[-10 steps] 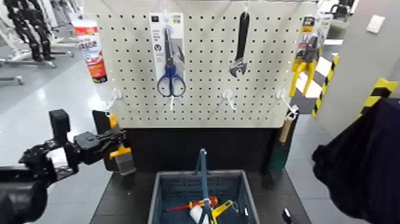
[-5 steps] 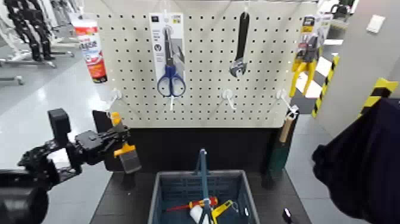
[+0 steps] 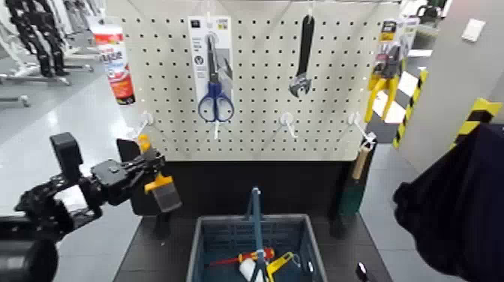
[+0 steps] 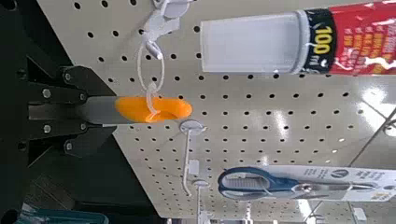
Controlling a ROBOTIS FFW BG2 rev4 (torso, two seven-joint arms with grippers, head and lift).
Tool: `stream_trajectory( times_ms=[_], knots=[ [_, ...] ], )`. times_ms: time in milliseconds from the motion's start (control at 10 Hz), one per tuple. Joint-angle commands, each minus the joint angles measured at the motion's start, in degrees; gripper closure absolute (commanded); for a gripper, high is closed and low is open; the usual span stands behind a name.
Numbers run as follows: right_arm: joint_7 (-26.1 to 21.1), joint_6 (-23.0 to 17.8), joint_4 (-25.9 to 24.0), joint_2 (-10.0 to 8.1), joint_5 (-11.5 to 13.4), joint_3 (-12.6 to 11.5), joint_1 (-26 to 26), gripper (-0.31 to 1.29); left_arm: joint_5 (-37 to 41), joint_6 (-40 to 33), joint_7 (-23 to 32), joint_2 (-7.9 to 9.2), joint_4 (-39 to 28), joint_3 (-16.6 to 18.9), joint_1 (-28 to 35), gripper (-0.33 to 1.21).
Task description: Put the yellow paint brush into the crate.
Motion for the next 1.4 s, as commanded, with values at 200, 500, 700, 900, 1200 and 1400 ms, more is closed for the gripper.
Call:
stream_trajectory(
  times_ms=[200, 500, 700, 900, 1200, 1400],
  knots=[
    [-0.1, 0.0, 0.0, 0.04, 0.0, 0.0, 0.0, 0.14, 0.8, 3.3, 0.4, -1.33, -6.7, 0.6, 2.1, 1.2],
    [-0.1, 0.0, 0.0, 0.04, 0.0, 0.0, 0.1, 0.14, 3.1, 6.0, 1.2, -2.29, -11.3, 0.3, 3.6, 1.2],
    [-0.1, -0.3, 0.0, 0.3, 0.0, -0.3, 0.3, 0.14, 4.3, 9.8, 2.4, -2.73, -16.1, 1.5, 5.9, 1.2],
    [-0.2, -0.4, 0.0, 0.3, -0.1, -0.2, 0.3, 0.14, 7.3, 10.5, 2.9, -3.96, -17.2, 0.9, 7.3, 1.2],
    [-0.2, -0.8, 0.2, 0.47, -0.3, -0.2, 0.4, 0.14, 9.6, 9.4, 3.4, -6.51, -14.0, -1.6, 8.7, 1.2],
    [-0.2, -1.1, 0.4, 0.56, -0.4, -0.2, 0.4, 0.14, 10.0, 7.4, 3.4, -7.48, -9.4, -3.7, 8.5, 1.2]
  ],
)
